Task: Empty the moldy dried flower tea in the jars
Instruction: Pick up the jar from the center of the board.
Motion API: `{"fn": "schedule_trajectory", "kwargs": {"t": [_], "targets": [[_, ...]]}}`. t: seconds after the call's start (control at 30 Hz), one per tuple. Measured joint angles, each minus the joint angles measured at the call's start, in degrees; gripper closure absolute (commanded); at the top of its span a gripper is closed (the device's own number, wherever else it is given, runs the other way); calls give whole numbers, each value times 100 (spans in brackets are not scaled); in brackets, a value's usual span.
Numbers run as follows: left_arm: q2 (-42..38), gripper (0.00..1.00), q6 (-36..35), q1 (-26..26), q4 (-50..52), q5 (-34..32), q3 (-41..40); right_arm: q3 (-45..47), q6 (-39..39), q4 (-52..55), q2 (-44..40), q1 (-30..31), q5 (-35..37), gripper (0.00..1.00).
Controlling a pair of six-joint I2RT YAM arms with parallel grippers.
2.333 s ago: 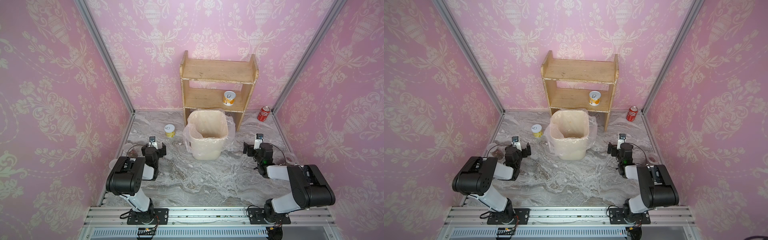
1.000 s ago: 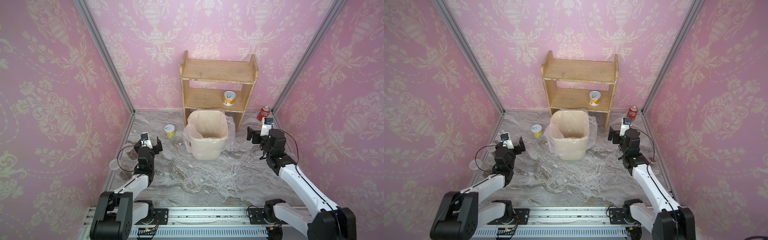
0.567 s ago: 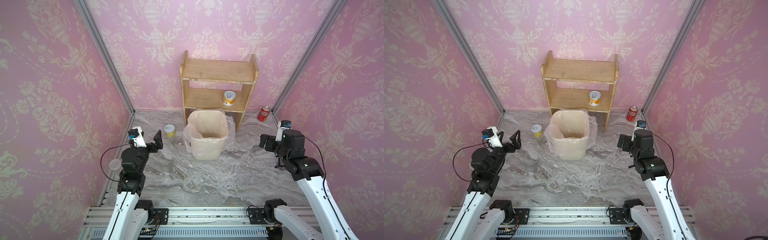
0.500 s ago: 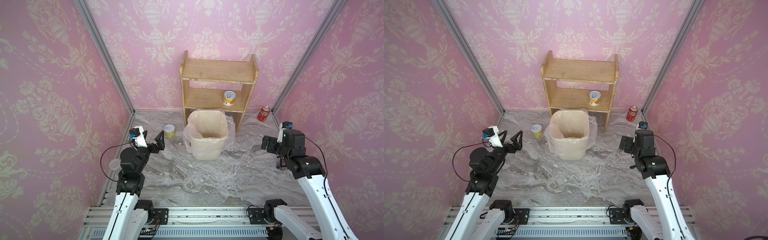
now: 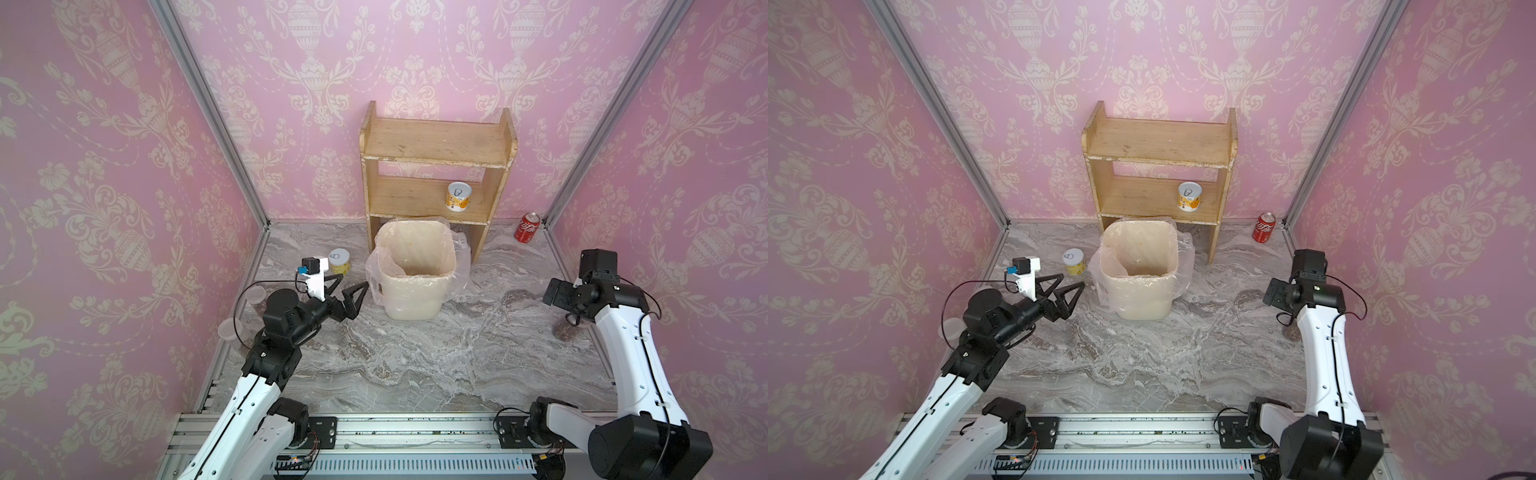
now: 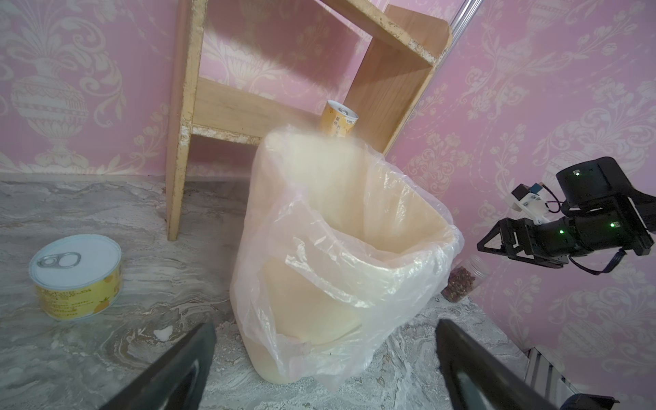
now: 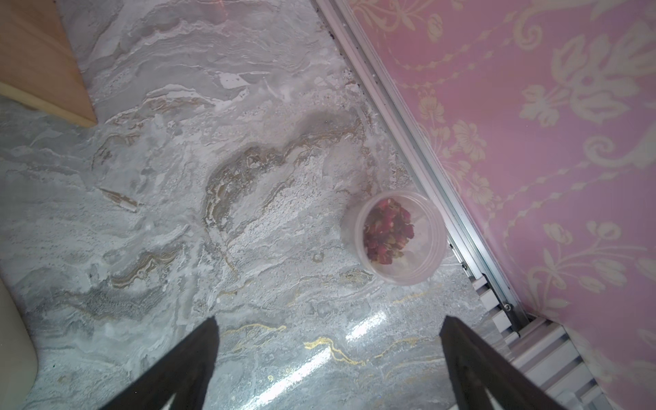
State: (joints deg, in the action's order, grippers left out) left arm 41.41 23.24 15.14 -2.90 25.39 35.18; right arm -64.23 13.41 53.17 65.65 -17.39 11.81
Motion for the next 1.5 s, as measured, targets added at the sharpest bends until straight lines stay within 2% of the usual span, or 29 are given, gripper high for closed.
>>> {"fn": "schedule_trajectory", "kwargs": {"t": [0.33, 0.67, 1.23, 1.5], "targets": [[234, 1, 199, 4, -76, 289, 22, 22, 319, -31, 52, -664, -63, 0], [409, 1, 374, 20, -87, 431, 79, 238, 341, -328, 605, -942, -313, 1], [678, 1, 389, 98, -66, 439, 87, 409, 468, -1016, 1360, -1029, -411, 15], [763, 1, 389, 125, -81, 461, 90, 422, 485, -1099, 1405, -1029, -382, 24]]}}
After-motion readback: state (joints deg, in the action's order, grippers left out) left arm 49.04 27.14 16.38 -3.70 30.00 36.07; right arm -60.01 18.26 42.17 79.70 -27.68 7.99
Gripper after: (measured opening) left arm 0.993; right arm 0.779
